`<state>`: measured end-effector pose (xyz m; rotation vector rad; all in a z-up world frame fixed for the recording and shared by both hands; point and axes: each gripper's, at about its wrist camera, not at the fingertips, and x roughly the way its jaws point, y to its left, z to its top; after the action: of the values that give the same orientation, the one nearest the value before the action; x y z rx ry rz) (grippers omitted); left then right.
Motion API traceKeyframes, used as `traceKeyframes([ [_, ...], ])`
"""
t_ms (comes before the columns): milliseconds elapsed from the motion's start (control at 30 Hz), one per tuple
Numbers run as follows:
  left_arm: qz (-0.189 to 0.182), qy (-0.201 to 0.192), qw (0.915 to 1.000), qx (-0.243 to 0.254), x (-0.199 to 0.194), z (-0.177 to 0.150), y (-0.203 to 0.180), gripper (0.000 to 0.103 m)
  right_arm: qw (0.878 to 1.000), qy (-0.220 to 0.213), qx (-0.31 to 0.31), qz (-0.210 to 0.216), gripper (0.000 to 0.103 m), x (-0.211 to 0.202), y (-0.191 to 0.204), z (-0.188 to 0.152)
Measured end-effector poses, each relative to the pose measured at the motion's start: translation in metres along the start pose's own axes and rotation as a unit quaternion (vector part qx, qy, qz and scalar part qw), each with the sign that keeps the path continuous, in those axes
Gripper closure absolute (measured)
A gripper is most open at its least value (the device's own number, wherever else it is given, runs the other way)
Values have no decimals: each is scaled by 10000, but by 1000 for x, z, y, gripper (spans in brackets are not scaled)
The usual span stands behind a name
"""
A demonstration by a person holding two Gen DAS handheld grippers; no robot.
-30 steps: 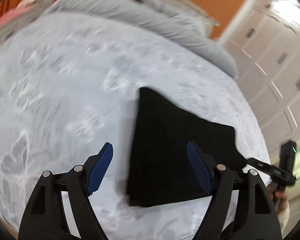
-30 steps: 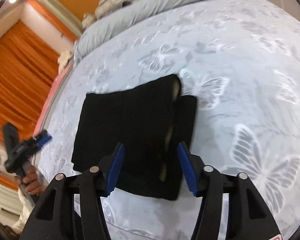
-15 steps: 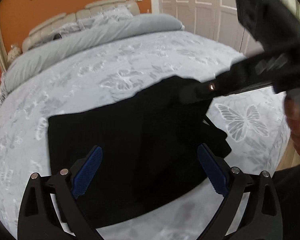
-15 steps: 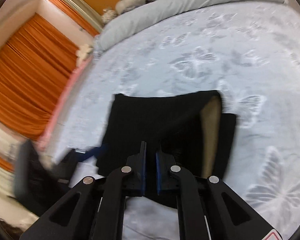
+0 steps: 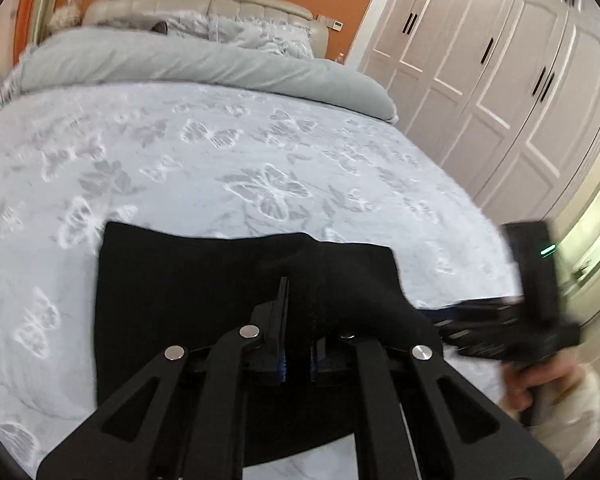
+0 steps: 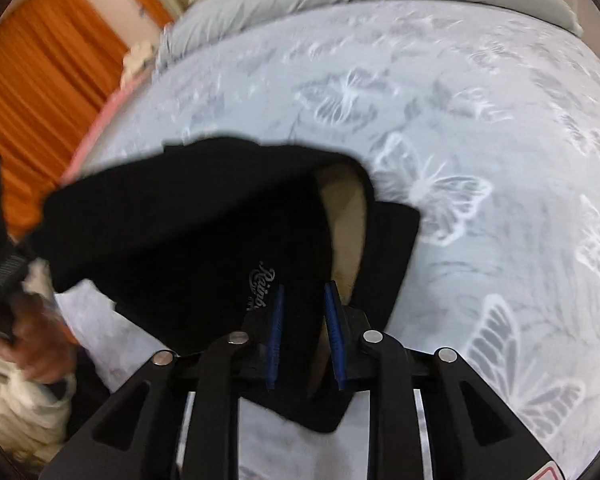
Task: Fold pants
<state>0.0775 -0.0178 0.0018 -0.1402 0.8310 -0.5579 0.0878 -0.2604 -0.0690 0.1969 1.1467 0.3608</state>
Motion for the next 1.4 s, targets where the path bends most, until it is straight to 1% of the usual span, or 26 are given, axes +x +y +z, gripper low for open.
traceKeyframes([
  [67, -79, 137, 9999, -9, 8, 0, -1, 97, 9996, 80, -163, -205, 63, 19, 8, 4],
  [100, -80, 164, 9998, -9, 9, -1, -3, 97, 9990, 73, -233, -381, 80, 27, 12, 5],
  [167, -239, 229, 9995, -4, 9, -2, -7, 97, 9989, 57, -256, -380, 81, 28, 16, 6],
  [233, -443, 271, 9987, 9, 8, -4, -13, 96, 9991, -309, -276, -66, 90, 0, 24, 8],
  [333, -644, 393, 9969, 223, 14, -12, -32, 89, 9980, -630, -16, 96, 89, -32, 10, 1],
  [367, -653, 561, 9957, 353, 25, -23, -41, 83, 9984, -551, 95, 37, 87, -29, -1, -2],
  [433, -478, 986, 9913, 733, 51, -45, -58, 62, 9966, 132, 446, -683, 80, 2, -37, -14],
  [467, -307, 1186, 9875, 994, 60, -57, -67, 62, 9942, 316, 588, -846, 80, 10, -48, -18],
  [533, -278, 1292, 9829, 1281, 59, -68, -77, 62, 9938, 105, 901, -640, 80, -6, -54, -21],
  [567, -345, 1218, 9830, 1330, 50, -69, -79, 61, 9950, -191, 875, -447, 74, -20, -50, -21],
  [600, -498, 1028, 9849, 1303, 33, -66, -76, 47, 9951, -473, 828, -250, 51, -34, -45, -21],
  [633, -607, 788, 9875, 1223, 16, -62, -71, 23, 9937, -816, 762, 62, 32, -50, -37, -21],
  [700, -548, 195, 9930, 1033, -15, -51, -51, 9, 9932, -907, 613, 384, 31, -50, -27, -19],
  [733, -332, -62, 9949, 953, -28, -45, -39, 9, 9949, -747, 563, 376, 32, -39, -21, -17],
  [767, -162, -165, 9956, 909, -33, -42, -31, 9, 9963, -589, 528, 332, 43, -28, -16, -15],
  [800, 135, -296, 9960, 834, -39, -38, -18, 9, 9982, -369, 423, 212, 79, -10, -9, -12],
  [867, 558, -357, 9954, 687, -42, -33, 2, 9, 9994, -66, 241, -227, 86, 14, -1, -9],
  [900, 820, -353, 9943, 588, -43, -30, 15, 9, 9991, -167, 192, -349, 93, 9, 3, -8],
  [967, 1166, -355, 9918, 392, -46, -26, 34, 9, 9983, -507, 113, -252, 94, -19, 11, -11],
  [1000, 1387, -331, 9894, 287, -50, -26, 46, 9, 9972, -675, 77, -311, 93, -32, 10, -14],
  [1033, 1564, -274, 9871, 181, -49, -25, 57, 9, 9965, -646, 77, -526, 83, -30, 3, -17],
  [1100, 1856, -10, 9826, -53, -42, -26, 81, 8, 9973, -60, 234, -690, 75, 1, -19, -23],
  [1167, 1899, 377, 9801, -427, -29, -32, 106, 8, 9969, -141, 626, -452, 66, 2, -31, -29],
  [1233, 1691, 781, 9783, -912, -15, -40, 130, 8, 9943, -447, 865, -424, 31, -21, -34, -33],
  [1300, 1537, 1006, 9747, -1275, -5, -50, 141, 8, 9909, -762, 999, -489, 29, -35, -38, -42],
  [1400, 1194, 1258, 9715, -1617, 14, -59, 145, 6, 9912, -491, 1230, -55, 26, -22, -48, -49],
])
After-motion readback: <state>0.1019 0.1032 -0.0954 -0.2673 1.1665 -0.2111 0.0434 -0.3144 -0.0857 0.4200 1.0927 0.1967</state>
